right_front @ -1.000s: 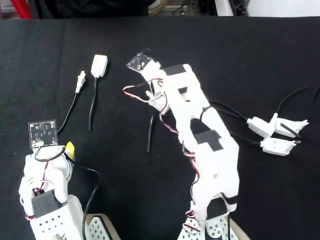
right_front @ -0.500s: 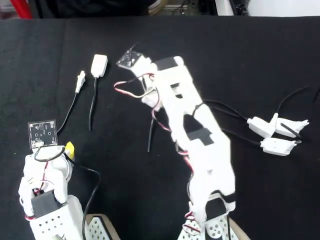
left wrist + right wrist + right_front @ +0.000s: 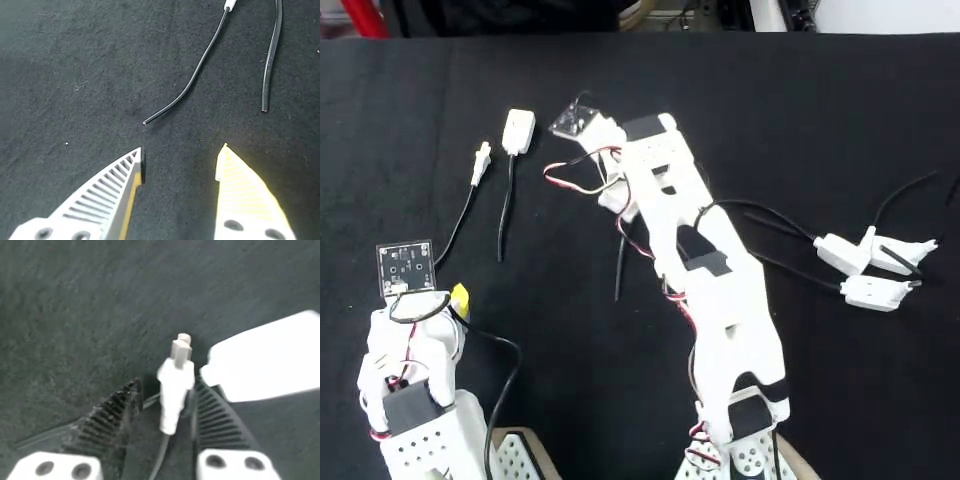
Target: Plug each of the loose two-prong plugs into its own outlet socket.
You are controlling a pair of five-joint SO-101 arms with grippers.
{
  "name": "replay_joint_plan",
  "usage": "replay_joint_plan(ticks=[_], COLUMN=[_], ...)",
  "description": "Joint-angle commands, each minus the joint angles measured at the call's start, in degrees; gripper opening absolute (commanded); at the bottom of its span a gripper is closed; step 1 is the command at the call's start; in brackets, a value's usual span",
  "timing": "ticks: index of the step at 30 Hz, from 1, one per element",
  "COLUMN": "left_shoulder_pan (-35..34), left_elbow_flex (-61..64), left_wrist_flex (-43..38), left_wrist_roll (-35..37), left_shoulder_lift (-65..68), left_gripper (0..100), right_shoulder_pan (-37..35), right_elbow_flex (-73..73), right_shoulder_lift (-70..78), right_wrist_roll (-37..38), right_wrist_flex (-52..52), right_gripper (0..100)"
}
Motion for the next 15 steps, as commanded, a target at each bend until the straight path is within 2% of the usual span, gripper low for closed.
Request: replay_joint_plan(ticks=[1,6,15], left_shoulder_pan=[-0.57,-0.57,-0.57], left_elbow_flex=[-0.31,-0.31,-0.31], left_wrist_flex=[-0.88,-0.88,-0.88], left_wrist_roll=[-0.18,-0.18,-0.18], left_shoulder_lift=[-0.26,-0.26,-0.26], left_gripper=[24,24,24], right_shoulder_pan=[-0.18,-0.18,-0.09], right_elbow_flex=[-2.51,-2.51,-2.51], right_shoulder_lift=[-0.40,-0.04,-0.04], right_wrist_roll=[1.58,1.58,0.62], right_wrist_flex=[3.16,3.34,1.76], right_gripper=[15.2,21.7,5.8])
